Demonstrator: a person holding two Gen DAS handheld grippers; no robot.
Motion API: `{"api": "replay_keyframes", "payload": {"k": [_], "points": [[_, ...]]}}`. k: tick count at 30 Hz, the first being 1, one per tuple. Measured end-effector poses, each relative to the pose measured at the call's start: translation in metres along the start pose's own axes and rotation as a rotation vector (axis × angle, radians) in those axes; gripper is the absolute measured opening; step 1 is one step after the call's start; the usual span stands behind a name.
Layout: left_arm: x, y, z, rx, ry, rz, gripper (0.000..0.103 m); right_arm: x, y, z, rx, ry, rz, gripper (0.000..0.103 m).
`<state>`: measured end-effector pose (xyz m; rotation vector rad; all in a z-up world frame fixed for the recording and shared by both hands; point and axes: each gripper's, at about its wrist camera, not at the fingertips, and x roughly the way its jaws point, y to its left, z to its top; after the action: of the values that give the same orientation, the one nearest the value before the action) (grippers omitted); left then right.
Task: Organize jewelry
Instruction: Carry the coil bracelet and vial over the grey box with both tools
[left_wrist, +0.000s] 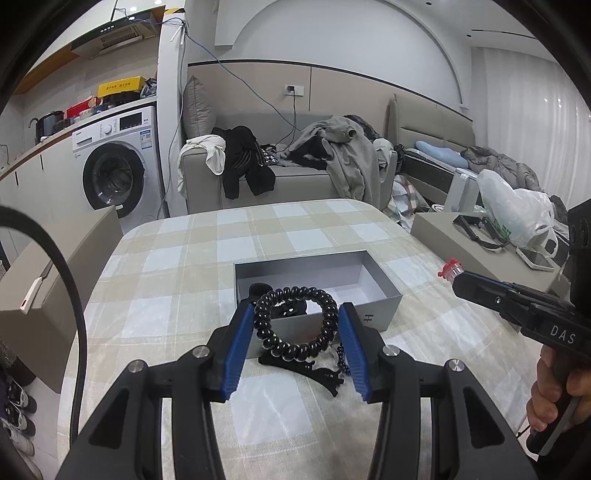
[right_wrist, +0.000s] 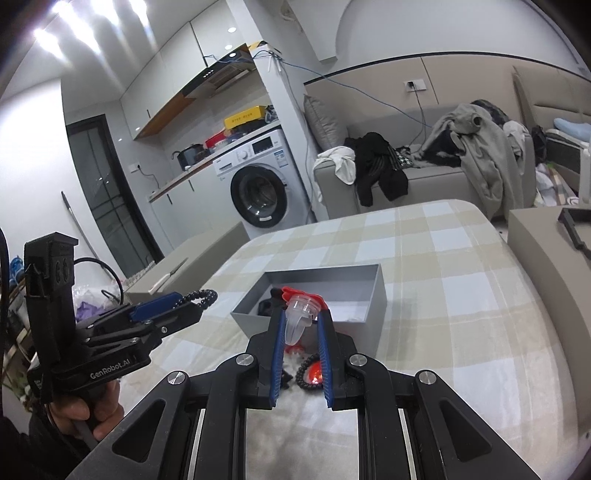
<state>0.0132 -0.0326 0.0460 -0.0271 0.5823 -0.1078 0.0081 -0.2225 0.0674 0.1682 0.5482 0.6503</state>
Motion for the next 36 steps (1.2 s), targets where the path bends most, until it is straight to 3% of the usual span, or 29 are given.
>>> {"api": "replay_keyframes", "payload": {"k": [9, 23, 36], "points": [[0.02, -0.002, 0.005, -0.016, 0.017, 0.004, 0.041, 0.022, -0.022, 0.008, 0.017, 0.033, 0.015, 0.016], [0.033, 0.005, 0.007, -0.005, 0.011, 0.031, 0.042, 0.046, -0.022, 0.011, 0.015, 0.068, 0.019, 0.016], [0.043, 0.02, 0.015, -0.082, -0.024, -0.016, 0.041, 0.061, -0.017, 0.017, 0.017, 0.087, -0.013, 0.016]]}}
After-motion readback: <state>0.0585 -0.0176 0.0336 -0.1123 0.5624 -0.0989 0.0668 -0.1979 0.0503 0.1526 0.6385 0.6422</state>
